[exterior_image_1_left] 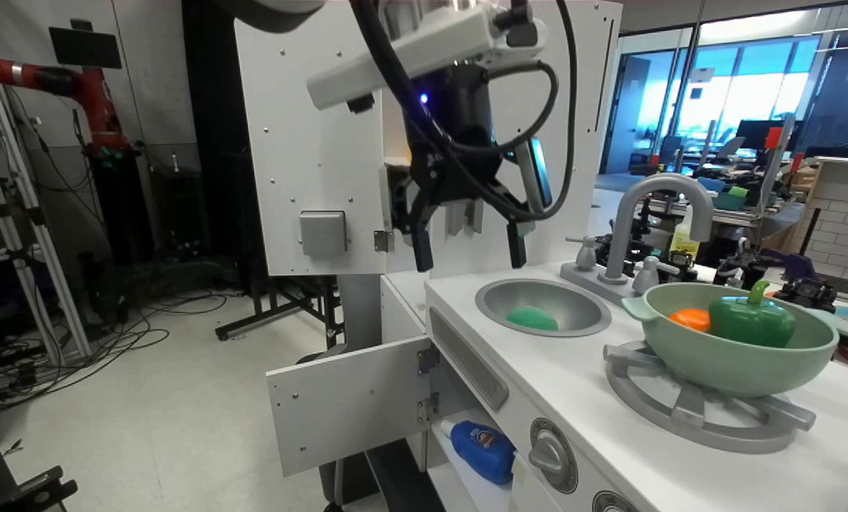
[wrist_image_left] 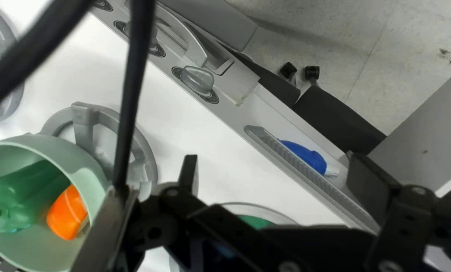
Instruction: Pick up the green objects and put them in the cupboard.
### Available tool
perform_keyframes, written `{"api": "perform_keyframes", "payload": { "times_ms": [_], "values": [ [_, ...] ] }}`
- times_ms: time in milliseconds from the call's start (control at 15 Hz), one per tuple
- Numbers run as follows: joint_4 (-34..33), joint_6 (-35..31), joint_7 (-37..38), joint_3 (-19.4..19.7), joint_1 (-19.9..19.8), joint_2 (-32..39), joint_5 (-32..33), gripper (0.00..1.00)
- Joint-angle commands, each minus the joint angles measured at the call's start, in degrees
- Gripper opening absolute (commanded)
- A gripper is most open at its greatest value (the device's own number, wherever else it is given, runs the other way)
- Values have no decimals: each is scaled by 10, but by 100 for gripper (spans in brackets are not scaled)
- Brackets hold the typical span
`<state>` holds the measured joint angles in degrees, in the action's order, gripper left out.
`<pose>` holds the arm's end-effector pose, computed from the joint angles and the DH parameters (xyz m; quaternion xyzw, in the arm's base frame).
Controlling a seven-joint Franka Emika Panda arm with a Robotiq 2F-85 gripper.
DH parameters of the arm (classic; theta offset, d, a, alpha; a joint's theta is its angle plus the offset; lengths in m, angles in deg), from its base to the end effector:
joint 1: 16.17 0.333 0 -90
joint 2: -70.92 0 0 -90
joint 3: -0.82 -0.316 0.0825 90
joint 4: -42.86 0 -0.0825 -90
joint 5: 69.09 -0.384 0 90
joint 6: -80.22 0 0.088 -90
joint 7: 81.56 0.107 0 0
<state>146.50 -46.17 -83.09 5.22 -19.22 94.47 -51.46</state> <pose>0.6389 -0.0902 0.3174 0.9894 0.0437 -0.0181 0.1369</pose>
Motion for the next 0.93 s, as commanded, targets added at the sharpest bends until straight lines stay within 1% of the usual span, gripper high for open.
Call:
{"api": "perform_keyframes", "payload": {
  "times_ms": [0, 67, 200, 267, 400, 467, 600, 667, 800, 867],
  "values": [
    [-51, -34, 47, 17, -3, 63, -13, 100],
    [-53, -53, 62, 23, -8, 80, -20, 100],
    [-88, -53, 100, 25, 0, 108, -32, 100],
    [-93, -70, 115, 24, -4, 126, -44, 100],
    [-135, -64, 149, 23, 9, 154, -61, 100],
    [-146, -71, 157, 24, 6, 172, -71, 100],
    [-192, -52, 176, 27, 16, 199, -80, 100],
    [-203, -55, 180, 28, 15, 210, -83, 100],
    [-245, -33, 194, 32, 26, 227, -81, 100],
    [-255, -32, 193, 32, 24, 235, -82, 100]
  ]
}}
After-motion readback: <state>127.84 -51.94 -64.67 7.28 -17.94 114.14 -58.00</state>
